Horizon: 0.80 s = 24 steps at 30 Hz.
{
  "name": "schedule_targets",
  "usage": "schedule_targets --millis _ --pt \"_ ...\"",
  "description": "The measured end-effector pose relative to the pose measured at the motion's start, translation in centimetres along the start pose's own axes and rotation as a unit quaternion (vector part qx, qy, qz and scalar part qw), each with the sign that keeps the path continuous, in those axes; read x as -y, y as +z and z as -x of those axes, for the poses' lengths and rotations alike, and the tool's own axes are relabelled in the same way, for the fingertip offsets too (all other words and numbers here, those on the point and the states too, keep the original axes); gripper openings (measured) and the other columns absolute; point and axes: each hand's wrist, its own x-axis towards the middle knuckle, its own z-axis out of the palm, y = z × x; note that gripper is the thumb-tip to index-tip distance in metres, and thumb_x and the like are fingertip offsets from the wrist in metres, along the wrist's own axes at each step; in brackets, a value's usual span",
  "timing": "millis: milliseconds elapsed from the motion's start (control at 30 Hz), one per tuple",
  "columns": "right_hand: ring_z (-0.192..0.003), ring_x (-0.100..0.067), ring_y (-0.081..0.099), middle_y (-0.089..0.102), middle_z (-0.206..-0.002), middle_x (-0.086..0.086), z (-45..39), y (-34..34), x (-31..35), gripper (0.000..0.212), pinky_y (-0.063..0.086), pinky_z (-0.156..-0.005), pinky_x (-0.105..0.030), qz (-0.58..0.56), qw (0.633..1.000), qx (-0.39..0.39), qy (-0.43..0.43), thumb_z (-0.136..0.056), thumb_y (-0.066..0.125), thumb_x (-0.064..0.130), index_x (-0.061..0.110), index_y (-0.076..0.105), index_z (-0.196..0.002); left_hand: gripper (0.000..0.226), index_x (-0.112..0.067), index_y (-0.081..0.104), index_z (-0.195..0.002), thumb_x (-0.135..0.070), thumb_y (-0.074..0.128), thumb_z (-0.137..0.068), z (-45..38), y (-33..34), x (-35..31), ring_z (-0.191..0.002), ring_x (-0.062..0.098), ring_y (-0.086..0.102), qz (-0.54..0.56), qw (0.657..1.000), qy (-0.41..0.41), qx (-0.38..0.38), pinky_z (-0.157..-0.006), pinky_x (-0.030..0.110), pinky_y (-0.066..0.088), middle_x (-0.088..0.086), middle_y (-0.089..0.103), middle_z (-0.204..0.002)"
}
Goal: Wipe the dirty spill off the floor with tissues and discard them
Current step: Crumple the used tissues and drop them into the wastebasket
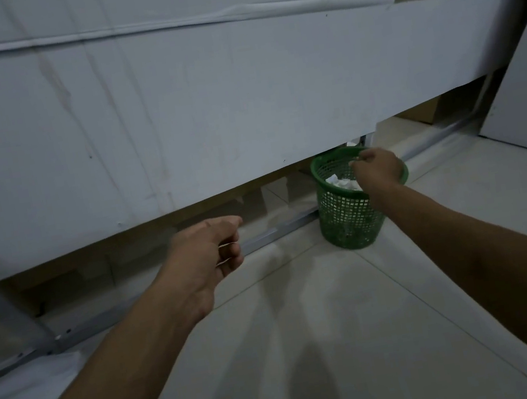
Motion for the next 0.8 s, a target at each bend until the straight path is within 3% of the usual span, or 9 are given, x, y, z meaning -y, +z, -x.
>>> schedule_targets --millis 100,233,367,500,600,800 --pt "-0.092 -0.015 0.063 0.069 -0.114 -0.004 1.5 0.7 -0.9 0.028 0.05 -0.072 -0.026 -0.005 1.0 0.026 -0.014 -0.093 0.068 0.013 0.015 0.069 -0.121 0.012 -0.007 0.078 -0.098 -0.01 0.066 -0.095 -0.1 -0.7 -0.9 -0.059 0.011 0.06 -0.029 1.0 0.005 0.0 -0.057 0.026 0.056 0.003 0.065 -0.075" --pt "-0.085 -0.005 0.061 0.069 -0.095 0.003 4.9 2.3 -1.3 0.016 0.045 -0.066 -0.019 0.005 0.993 0.089 -0.081 -0.092 0.067 0.007 0.022 0.07 -0.096 0.012 -0.007 0.078 -0.097 -0.012 0.068 -0.094 -0.5 -2.0 -2.2 -0.058 0.012 0.06 -0.052 0.999 0.008 -0.006 -0.059 0.029 0.058 0.001 0.064 -0.07" --pt "-0.086 -0.003 0.064 0.068 -0.091 0.007 8.0 3.4 -0.8 0.015 0.049 -0.07 -0.016 0.01 0.979 0.158 -0.132 -0.092 0.069 0.004 0.016 0.073 -0.1 0.011 -0.007 0.078 -0.096 -0.014 0.07 -0.093 -0.9 -3.3 -3.0 -0.054 0.009 0.058 -0.048 0.999 0.004 -0.027 -0.058 0.028 0.057 -0.001 0.063 -0.067" --pt "-0.083 -0.015 0.07 0.074 -0.086 -0.002 10.2 4.3 0.6 0.02 0.055 -0.069 -0.022 0.0 0.968 0.213 -0.131 -0.089 0.071 -0.001 0.019 0.073 -0.088 0.011 -0.005 0.078 -0.095 -0.014 0.072 -0.092 -0.9 -4.4 -3.3 -0.056 0.01 0.056 -0.046 0.998 -0.004 -0.031 -0.058 0.028 0.058 -0.001 0.064 -0.065" --pt "-0.087 -0.021 0.073 0.076 -0.088 -0.007 11.3 4.5 1.8 0.016 0.062 -0.08 -0.031 -0.003 0.962 0.241 -0.126 -0.088 0.073 0.0 0.016 0.075 -0.087 0.011 -0.004 0.078 -0.097 -0.013 0.072 -0.092 -1.0 -5.5 -3.5 -0.059 0.012 0.056 -0.068 0.997 -0.011 -0.04 -0.06 0.03 0.057 0.002 0.063 -0.07" --pt "-0.084 -0.016 0.074 0.078 -0.083 -0.002 13.8 4.5 4.8 0.019 0.059 -0.079 -0.027 0.039 0.938 0.291 -0.183 -0.086 0.076 0.003 0.02 0.076 -0.078 0.013 -0.003 0.077 -0.097 -0.013 0.077 -0.089 -1.0 -11.8 -4.9 -0.056 0.014 0.062 -0.163 0.984 -0.012 -0.069 -0.049 0.026 0.053 0.006 0.066 -0.073"
